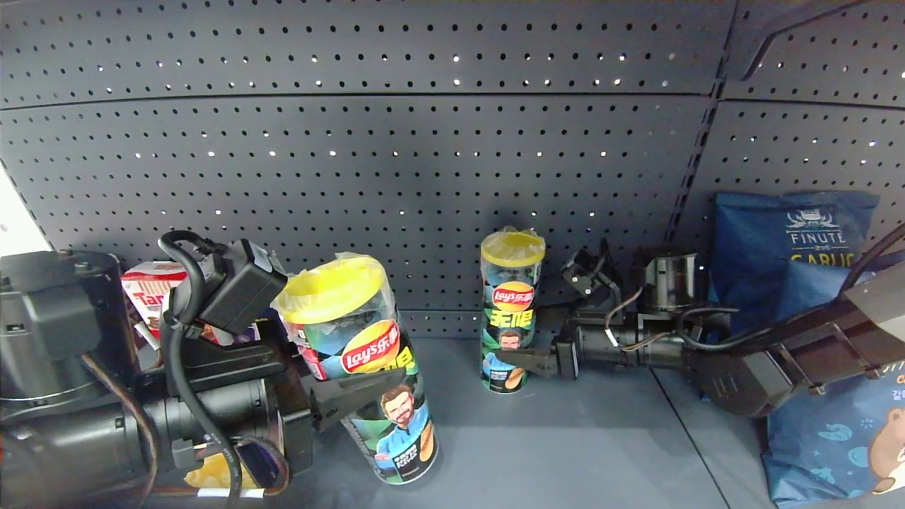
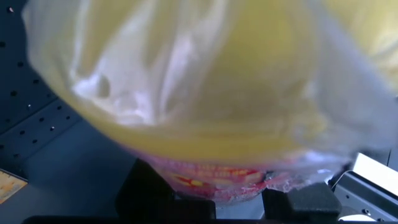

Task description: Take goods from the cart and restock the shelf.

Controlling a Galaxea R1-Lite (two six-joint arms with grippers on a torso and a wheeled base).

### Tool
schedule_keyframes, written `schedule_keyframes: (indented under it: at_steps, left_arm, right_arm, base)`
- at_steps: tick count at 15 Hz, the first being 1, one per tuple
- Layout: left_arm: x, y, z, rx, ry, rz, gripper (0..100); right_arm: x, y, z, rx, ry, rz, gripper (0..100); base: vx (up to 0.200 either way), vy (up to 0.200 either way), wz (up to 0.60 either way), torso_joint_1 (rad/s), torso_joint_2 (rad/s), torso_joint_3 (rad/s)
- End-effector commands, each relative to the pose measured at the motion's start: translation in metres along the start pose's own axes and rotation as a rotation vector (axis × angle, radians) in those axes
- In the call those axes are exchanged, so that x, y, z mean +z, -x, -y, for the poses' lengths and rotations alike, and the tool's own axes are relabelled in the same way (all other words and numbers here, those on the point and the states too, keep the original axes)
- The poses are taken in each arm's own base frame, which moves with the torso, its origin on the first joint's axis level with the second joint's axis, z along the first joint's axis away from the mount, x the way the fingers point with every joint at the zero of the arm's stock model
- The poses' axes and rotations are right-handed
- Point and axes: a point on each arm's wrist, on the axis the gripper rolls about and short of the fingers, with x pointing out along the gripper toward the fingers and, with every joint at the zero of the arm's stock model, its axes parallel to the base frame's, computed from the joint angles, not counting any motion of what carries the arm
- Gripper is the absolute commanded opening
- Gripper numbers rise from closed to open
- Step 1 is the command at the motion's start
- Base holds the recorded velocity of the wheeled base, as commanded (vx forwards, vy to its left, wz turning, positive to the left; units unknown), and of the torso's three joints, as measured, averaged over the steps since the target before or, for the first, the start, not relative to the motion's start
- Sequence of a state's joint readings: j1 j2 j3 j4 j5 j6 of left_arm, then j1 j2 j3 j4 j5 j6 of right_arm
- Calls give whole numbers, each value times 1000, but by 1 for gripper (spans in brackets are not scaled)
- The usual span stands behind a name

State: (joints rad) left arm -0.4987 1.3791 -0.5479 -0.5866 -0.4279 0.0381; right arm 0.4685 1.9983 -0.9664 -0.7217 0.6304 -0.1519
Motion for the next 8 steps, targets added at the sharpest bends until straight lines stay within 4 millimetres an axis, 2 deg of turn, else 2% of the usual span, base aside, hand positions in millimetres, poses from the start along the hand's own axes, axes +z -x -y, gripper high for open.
schedule_keyframes:
  at_steps: [1,7,8]
  left_arm:
    - [0,0,-1,5,1,0,0]
    - [-1,0,-1,4,2,-2,0]
    - [-1,0,-1,6,2,-2,0]
  right_arm:
    - [-6,-9,2,8,-5,-10,100]
    - [-15,-30,1,38,-9,-14,100]
    - [-14,-31,2,35,-1,1,0]
  base:
    - [0,0,0,0,0,0]
    - [0,0,0,0,0,0]
    - [0,0,0,0,0,0]
